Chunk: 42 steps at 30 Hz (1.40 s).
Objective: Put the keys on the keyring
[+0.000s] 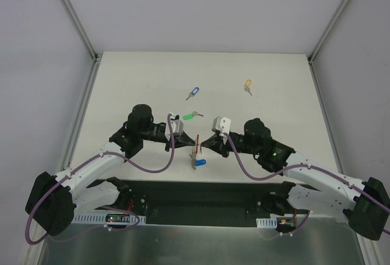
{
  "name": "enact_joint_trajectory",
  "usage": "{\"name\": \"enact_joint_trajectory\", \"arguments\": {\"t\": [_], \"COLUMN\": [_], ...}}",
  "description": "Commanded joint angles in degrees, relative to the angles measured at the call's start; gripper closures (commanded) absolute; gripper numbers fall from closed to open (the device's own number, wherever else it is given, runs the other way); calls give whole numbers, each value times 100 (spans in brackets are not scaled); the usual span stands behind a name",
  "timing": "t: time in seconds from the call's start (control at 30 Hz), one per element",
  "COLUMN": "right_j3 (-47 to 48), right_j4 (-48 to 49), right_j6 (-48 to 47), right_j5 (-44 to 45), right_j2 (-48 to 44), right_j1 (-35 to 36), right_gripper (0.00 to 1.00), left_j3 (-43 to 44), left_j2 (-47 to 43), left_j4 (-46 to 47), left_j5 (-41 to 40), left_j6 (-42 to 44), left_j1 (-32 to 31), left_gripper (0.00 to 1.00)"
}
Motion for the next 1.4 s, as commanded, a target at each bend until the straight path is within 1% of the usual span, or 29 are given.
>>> {"name": "enact_joint_trajectory", "arguments": {"t": [0.0,0.67,0.9,1.0,1.03,1.13,1.2,1.33,1.37], "right_j3": [129,199,199,191,173,190,321,498,533], "right_j4": [419,752,753,639,604,253,-335,-1320,-1765], "right_j6": [36,212,238,238,238,194,177,395,501], "right_j5": [-149,-325,-228,-123,52,395,710,1405,1590], "right_j2": [-36,298,298,237,176,18,-62,-142,-72], "right_j1": [2,37,99,99,99,99,82,29,3], "right_gripper": [99,99,99,99,99,99,99,99,99], "left_j3": [256,283,274,265,256,239,239,291,300], "left_j2": [30,83,48,30,13,-5,-31,-110,-171], "left_j4": [104,104,104,104,113,113,87,-106,-177], "left_j5": [259,338,259,189,145,-57,-285,-1092,-1225], "left_j6": [22,-31,-48,-48,-48,-57,-83,-66,-40], "left_j1": [-32,-67,-76,-76,-76,-76,-76,-76,-76], "left_gripper": [100,100,100,100,100,100,100,100,100]}}
